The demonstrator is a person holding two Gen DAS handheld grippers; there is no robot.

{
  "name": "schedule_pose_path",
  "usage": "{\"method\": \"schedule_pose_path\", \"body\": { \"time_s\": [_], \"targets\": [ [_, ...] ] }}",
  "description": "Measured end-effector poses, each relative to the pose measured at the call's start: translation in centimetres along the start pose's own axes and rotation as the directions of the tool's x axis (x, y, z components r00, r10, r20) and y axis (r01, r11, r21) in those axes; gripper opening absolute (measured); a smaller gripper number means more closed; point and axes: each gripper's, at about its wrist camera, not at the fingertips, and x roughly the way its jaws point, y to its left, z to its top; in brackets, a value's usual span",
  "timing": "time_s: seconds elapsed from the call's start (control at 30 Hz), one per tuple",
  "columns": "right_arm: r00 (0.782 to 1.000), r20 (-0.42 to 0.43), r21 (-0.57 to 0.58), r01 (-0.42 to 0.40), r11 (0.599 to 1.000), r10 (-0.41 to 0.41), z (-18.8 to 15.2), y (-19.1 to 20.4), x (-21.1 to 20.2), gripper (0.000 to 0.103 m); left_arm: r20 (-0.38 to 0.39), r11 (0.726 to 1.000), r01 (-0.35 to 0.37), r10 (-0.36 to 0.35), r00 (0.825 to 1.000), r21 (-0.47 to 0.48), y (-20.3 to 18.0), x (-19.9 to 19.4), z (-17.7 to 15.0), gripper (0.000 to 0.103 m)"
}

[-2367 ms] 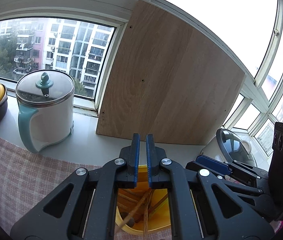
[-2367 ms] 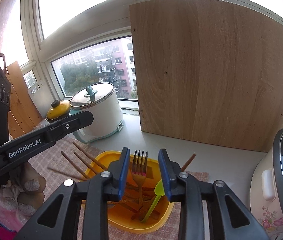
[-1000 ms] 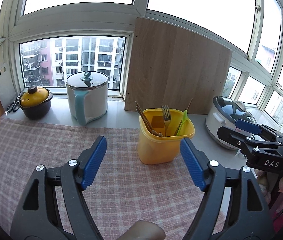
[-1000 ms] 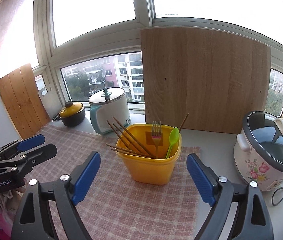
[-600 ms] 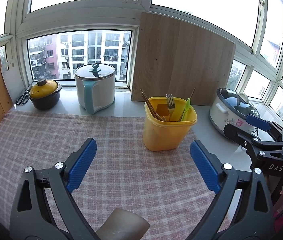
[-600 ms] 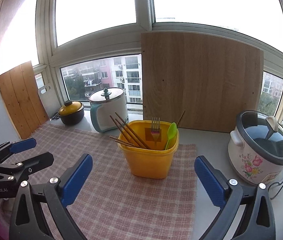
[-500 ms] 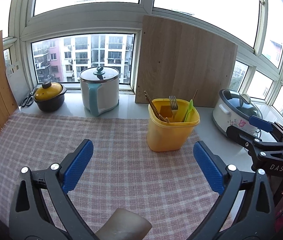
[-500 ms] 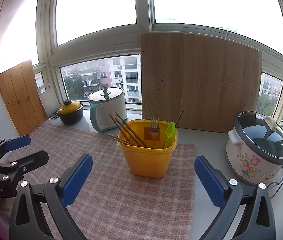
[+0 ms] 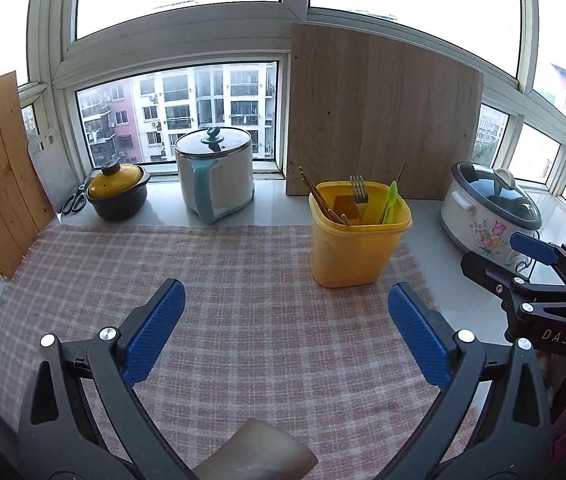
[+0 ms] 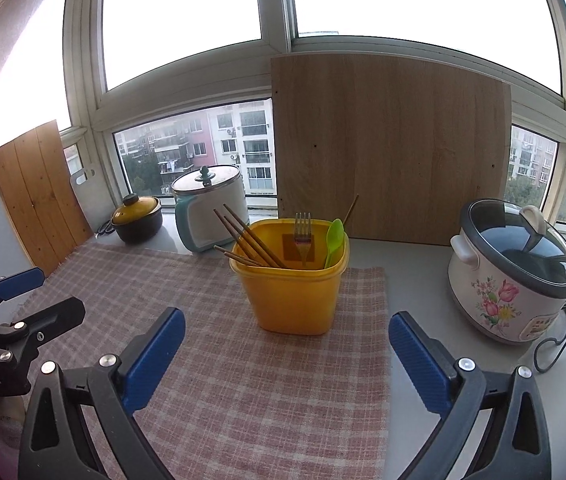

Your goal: Organize utensils

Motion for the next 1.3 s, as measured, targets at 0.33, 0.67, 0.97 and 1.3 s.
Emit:
{"method": "schedule_pose_path", "body": {
  "time_s": [0.33, 0.67, 0.97, 1.3],
  "targets": [
    [1.0, -0.002, 0.013, 0.011, 1.0, -0.011, -0.11, -0.26, 0.22, 0.103, 0.012, 1.0, -0.003, 0.003, 1.0, 0.001, -0.08, 0.16, 0.2, 0.103],
    [1.0, -0.002, 0.009, 0.01, 1.0, -0.01, 0.02, 0.1, 0.36, 0.103, 0.017, 1.0, -0.005, 0.005, 1.0, 0.0, 0.11, 0.05, 0.49, 0.103],
    [1.0, -0.004, 0.008, 0.011, 1.0, -0.011, 0.06, 0.14, 0.6, 0.103, 0.012, 1.0, -0.016, 0.016, 1.0, 0.007, 0.15, 0.22, 0.65, 0.103],
    [1.0, -0.006, 0.012, 0.01, 1.0, -0.01, 0.07, 0.06, 0.83, 0.103, 0.013, 1.0, -0.021, 0.021, 1.0, 0.011, 0.2, 0.3, 0.76, 0.103]
  ]
}}
